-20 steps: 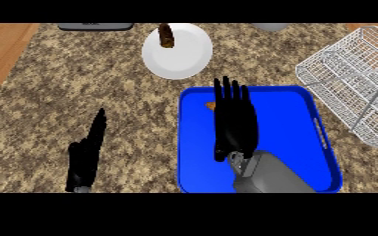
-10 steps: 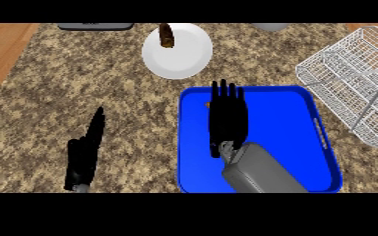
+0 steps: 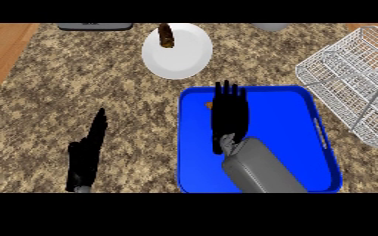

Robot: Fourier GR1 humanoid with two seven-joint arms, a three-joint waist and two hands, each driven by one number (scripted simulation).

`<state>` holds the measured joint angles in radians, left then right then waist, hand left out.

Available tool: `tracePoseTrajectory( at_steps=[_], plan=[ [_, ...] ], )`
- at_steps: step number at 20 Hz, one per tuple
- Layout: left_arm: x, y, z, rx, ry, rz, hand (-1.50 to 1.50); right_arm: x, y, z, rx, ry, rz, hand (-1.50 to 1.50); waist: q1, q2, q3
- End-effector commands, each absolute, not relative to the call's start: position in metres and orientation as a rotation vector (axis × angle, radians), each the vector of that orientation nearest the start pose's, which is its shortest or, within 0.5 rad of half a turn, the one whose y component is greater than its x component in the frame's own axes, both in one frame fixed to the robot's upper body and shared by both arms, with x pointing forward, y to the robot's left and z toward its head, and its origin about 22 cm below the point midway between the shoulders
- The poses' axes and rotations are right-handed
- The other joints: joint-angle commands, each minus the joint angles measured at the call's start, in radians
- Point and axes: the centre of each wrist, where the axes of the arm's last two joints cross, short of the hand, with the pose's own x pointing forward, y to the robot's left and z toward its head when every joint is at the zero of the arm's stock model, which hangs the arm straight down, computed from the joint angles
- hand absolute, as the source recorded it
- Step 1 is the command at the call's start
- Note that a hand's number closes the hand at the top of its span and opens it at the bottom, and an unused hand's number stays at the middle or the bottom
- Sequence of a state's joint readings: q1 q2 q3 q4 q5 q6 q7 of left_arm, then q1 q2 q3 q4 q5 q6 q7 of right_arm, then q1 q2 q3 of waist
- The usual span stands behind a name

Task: Pick the croissant from the tray and place it in the tiered basket

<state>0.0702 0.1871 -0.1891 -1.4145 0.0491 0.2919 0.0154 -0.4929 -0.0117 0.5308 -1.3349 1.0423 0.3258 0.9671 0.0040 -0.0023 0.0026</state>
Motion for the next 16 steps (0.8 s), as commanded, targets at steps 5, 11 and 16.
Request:
tracePoseTrajectory(
  at_steps=[5,11,16],
  plan=[
    [0.207,0.247,-0.054,0.272,-1.296,-0.017,0.00,0.302,-0.075,0.043,-1.049,-0.728,1.194,-1.50,-0.001,0.002,-0.003],
    [0.205,0.260,-0.048,0.260,-1.286,-0.015,0.00,0.306,-0.078,0.030,-1.001,-0.694,1.181,-1.50,0.001,0.002,-0.003],
    [0.216,0.234,-0.055,0.278,-1.303,-0.023,0.00,0.312,-0.087,0.006,-1.008,-0.678,1.188,-1.50,0.000,0.003,-0.003]
  ],
)
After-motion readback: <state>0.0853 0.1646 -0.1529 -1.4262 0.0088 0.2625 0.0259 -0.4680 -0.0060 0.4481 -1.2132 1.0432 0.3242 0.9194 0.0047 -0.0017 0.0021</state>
